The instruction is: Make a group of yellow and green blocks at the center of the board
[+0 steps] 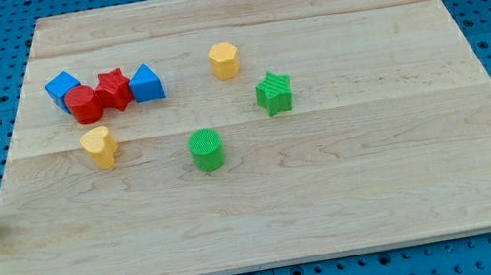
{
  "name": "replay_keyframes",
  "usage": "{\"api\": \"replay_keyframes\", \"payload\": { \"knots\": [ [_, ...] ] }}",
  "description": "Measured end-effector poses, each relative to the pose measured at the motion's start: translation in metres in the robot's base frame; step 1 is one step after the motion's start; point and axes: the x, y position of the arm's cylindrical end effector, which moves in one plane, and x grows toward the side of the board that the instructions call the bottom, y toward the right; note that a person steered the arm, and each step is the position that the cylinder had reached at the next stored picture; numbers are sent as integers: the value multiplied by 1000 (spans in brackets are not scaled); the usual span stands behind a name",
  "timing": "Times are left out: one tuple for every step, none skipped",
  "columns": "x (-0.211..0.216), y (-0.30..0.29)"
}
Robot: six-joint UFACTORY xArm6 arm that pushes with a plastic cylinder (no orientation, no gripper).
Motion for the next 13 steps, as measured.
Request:
{"api": "replay_keyframes", "payload": {
  "knots": [
    [0, -1],
    [-2, -8],
    [-48, 50],
    [-87, 134],
    [-94, 219],
    [-93, 242],
    [-94, 261],
    [-107, 278],
    [-110, 275],
    [-129, 260],
    [-169, 259],
    [-184, 233],
    [-211, 280]
  ]
}}
